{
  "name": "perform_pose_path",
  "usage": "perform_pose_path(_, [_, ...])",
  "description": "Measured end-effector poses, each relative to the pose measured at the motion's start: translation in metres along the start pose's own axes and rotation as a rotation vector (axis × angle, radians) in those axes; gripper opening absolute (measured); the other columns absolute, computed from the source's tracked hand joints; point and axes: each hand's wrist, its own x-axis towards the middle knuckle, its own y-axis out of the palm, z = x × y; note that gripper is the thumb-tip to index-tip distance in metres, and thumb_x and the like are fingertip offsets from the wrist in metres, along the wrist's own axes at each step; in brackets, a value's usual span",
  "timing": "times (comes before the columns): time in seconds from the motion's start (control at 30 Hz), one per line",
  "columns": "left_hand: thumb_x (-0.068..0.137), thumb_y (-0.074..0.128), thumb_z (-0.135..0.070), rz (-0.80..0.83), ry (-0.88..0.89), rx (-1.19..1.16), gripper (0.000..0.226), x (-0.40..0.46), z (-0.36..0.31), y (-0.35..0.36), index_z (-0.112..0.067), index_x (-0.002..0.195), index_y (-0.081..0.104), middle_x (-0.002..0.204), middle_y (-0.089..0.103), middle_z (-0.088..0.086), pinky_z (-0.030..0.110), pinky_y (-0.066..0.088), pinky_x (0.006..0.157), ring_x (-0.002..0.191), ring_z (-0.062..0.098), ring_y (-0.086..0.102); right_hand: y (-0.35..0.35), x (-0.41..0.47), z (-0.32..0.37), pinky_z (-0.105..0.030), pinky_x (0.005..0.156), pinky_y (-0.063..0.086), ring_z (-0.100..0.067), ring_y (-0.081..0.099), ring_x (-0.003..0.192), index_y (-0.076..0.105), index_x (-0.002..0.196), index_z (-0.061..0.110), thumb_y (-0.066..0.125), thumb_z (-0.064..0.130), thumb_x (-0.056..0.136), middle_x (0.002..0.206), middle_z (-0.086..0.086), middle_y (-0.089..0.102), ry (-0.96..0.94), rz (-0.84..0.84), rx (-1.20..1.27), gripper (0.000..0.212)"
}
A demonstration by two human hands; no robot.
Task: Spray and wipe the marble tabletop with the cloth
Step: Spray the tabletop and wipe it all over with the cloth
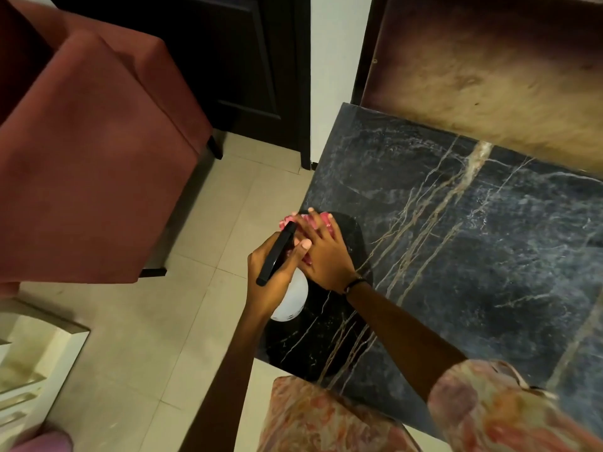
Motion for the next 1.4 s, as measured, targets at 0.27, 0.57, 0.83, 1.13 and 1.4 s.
perform_pose_path(0.27, [0.081,0.068,-0.027,-0.031,0.057,-0.016,0.019,-0.015,0.01,0.014,-0.009,0.081,0.062,0.06,0.06,-0.01,0.018,0.045,0.061,0.054,0.004,0.054,-0.003,-0.05,-0.078,-0.05,0.122,0.002,-0.026,0.009,0.15,0.022,0.151,0.027,0.029,0.067,0.092,0.161,-0.001,0.017,-0.088,0.007,-0.122,0.071])
perform_pose_path(0.57, [0.078,0.072,-0.018,0.009,0.112,0.122,0.031,-0.02,0.028,0.026,0.001,0.1,0.062,0.09,0.068,0.005,0.02,0.053,0.073,0.073,0.015,0.064,-0.015,0.046,-0.056,-0.057,0.119,0.002,-0.033,0.009,0.149,0.018,0.153,0.025,0.032,0.065,0.092,0.162,-0.004,0.016,0.162,0.021,-0.112,0.075])
perform_pose_path(0.83, [0.075,0.054,0.008,-0.049,-0.071,0.125,0.028,-0.006,0.029,0.018,-0.017,0.064,0.059,0.046,0.054,-0.009,0.01,0.042,0.054,0.046,0.005,0.053,0.003,-0.027,-0.071,-0.05,0.121,0.009,-0.026,0.016,0.149,0.029,0.15,0.025,0.036,0.065,0.092,0.159,0.0,0.022,-0.19,-0.016,-0.075,0.07])
perform_pose_path(1.13, [0.077,0.051,0.016,-0.049,-0.042,0.045,0.044,0.014,0.013,0.028,-0.024,0.081,0.068,0.053,0.061,-0.016,0.007,0.039,0.056,0.048,-0.002,0.053,-0.043,0.04,-0.135,-0.057,0.119,0.009,-0.034,0.018,0.147,0.022,0.152,0.025,0.035,0.062,0.091,0.159,-0.004,0.025,0.289,-0.055,-0.097,0.073])
perform_pose_path(1.4, [0.074,0.053,0.016,-0.108,-0.033,0.109,0.028,0.056,-0.004,0.041,-0.006,0.084,0.065,0.058,0.057,0.007,0.018,0.04,0.054,0.046,0.007,0.048,-0.021,0.06,-0.089,-0.053,0.12,0.013,-0.031,0.026,0.145,0.034,0.149,0.023,0.034,0.063,0.093,0.155,-0.004,0.036,-0.025,-0.072,-0.092,0.069])
